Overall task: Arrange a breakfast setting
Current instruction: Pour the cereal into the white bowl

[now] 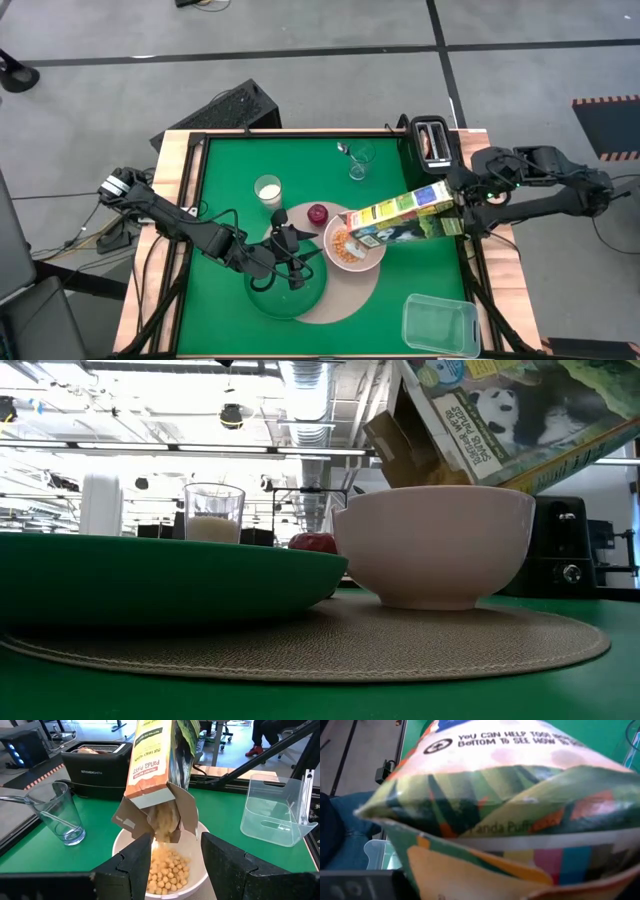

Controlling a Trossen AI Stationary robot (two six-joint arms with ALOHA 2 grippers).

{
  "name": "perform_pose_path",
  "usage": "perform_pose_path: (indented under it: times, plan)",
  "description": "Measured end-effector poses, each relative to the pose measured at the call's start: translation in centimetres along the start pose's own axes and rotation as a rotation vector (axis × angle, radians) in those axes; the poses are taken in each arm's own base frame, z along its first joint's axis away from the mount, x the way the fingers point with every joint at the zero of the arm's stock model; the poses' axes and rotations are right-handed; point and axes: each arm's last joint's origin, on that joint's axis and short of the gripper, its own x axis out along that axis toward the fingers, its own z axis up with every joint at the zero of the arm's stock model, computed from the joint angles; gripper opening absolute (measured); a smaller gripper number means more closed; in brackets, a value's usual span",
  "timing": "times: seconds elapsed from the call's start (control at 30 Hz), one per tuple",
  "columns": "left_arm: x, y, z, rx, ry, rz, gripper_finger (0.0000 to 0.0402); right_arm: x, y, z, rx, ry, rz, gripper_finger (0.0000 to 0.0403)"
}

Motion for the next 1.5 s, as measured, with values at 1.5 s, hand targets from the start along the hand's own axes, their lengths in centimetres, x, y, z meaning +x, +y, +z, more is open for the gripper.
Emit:
perform_pose_path:
  times: [1.5]
  plan:
    - [0.5,0.0,-1.2,-0.022,-0.075,0.001,0.0161,-2.9,-0.6,-6.8,0.039,-0.462,0.166,0.0233]
